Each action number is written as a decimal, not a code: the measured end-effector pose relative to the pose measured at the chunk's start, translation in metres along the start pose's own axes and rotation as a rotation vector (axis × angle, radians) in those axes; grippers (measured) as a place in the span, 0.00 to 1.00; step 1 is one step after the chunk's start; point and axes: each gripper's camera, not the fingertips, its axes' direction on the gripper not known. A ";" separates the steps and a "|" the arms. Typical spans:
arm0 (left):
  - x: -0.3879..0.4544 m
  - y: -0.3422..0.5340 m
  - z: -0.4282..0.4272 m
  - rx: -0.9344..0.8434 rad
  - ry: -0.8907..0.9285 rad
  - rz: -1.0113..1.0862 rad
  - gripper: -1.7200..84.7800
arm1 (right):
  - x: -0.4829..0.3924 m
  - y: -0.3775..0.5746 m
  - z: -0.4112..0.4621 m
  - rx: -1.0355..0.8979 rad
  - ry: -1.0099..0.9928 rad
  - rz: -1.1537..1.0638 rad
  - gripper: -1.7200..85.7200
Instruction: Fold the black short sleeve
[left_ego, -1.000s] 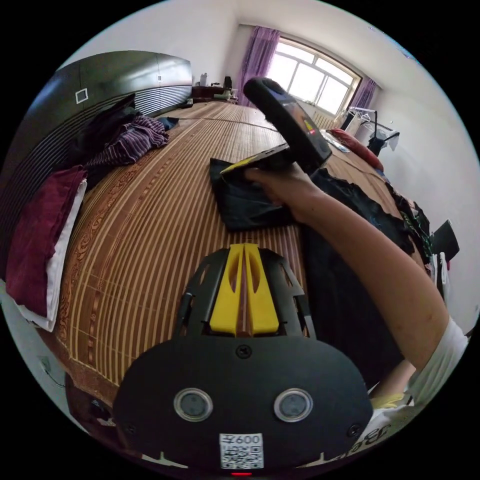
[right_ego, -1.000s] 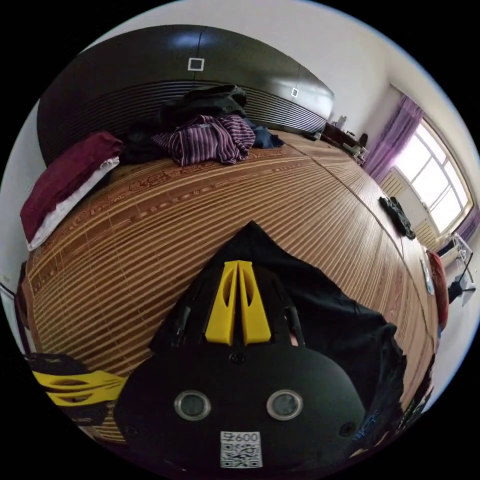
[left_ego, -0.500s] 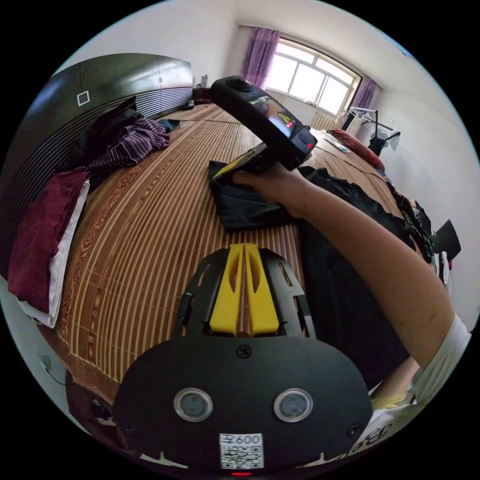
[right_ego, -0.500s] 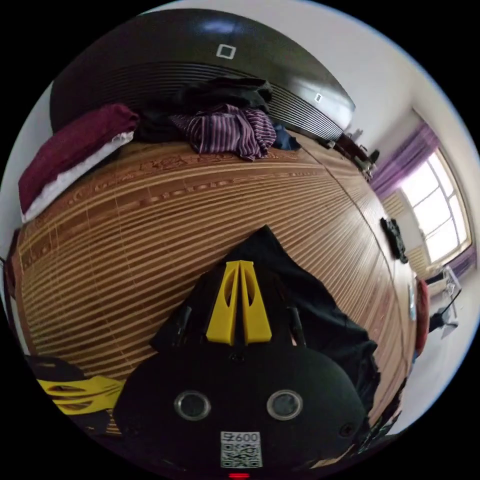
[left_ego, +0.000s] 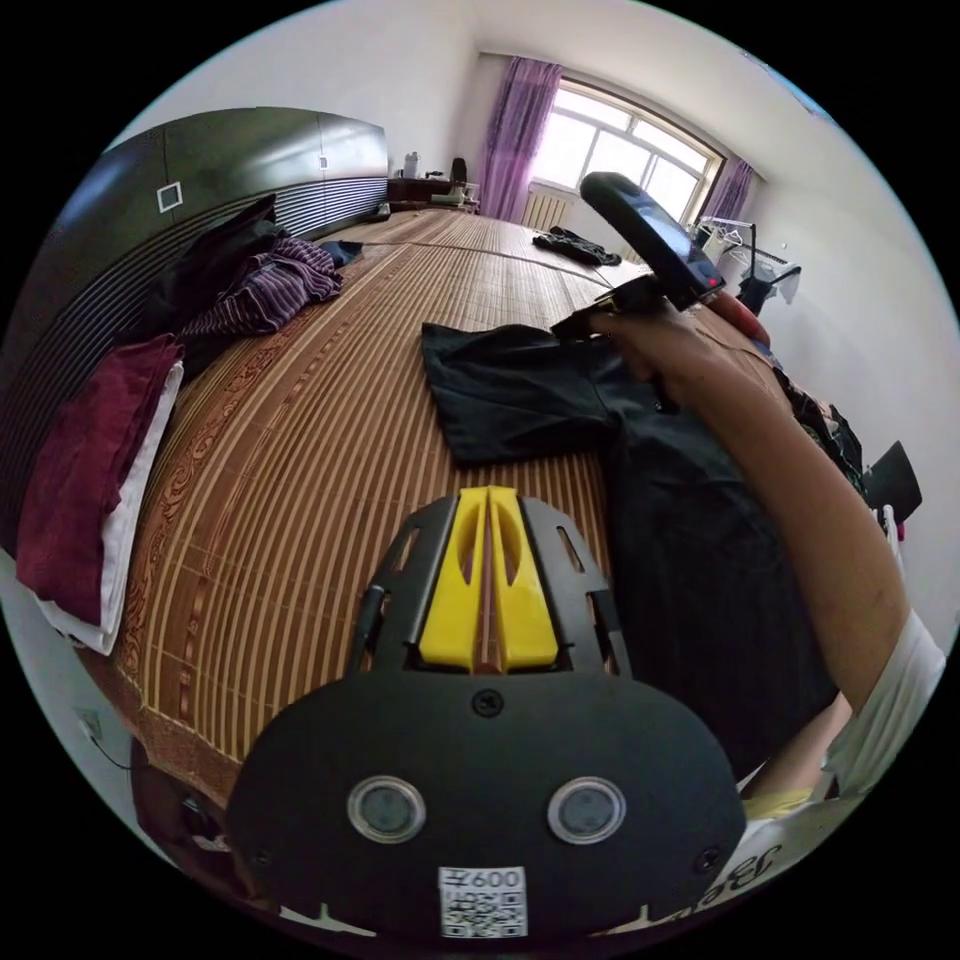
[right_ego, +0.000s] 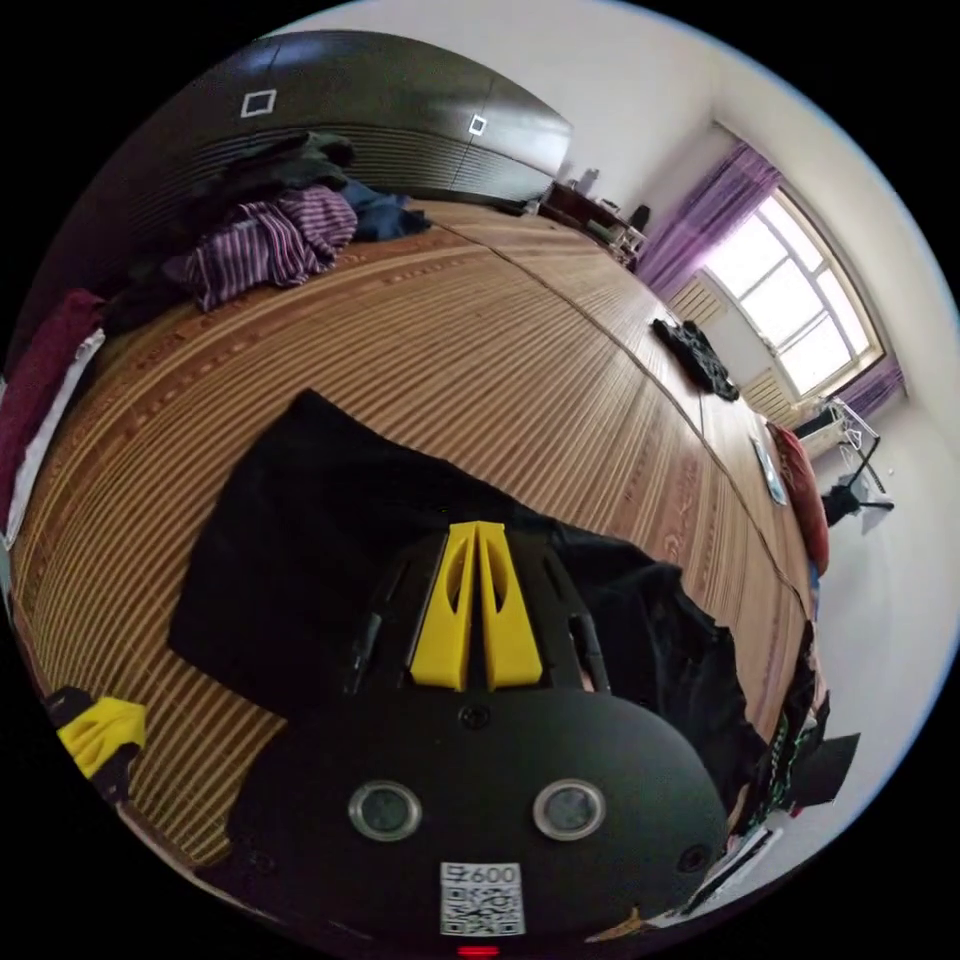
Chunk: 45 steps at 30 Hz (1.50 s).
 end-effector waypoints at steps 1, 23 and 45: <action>0.002 0.001 0.003 0.000 -0.006 0.004 0.02 | -0.001 -0.002 0.011 -0.038 -0.022 -0.004 0.01; 0.001 0.061 0.090 0.002 -0.001 0.024 0.03 | 0.006 -0.022 -0.170 0.067 -0.017 -0.015 0.01; 0.086 0.198 0.230 -0.031 0.026 0.316 0.02 | 0.140 0.402 -0.514 -0.240 0.070 0.377 0.01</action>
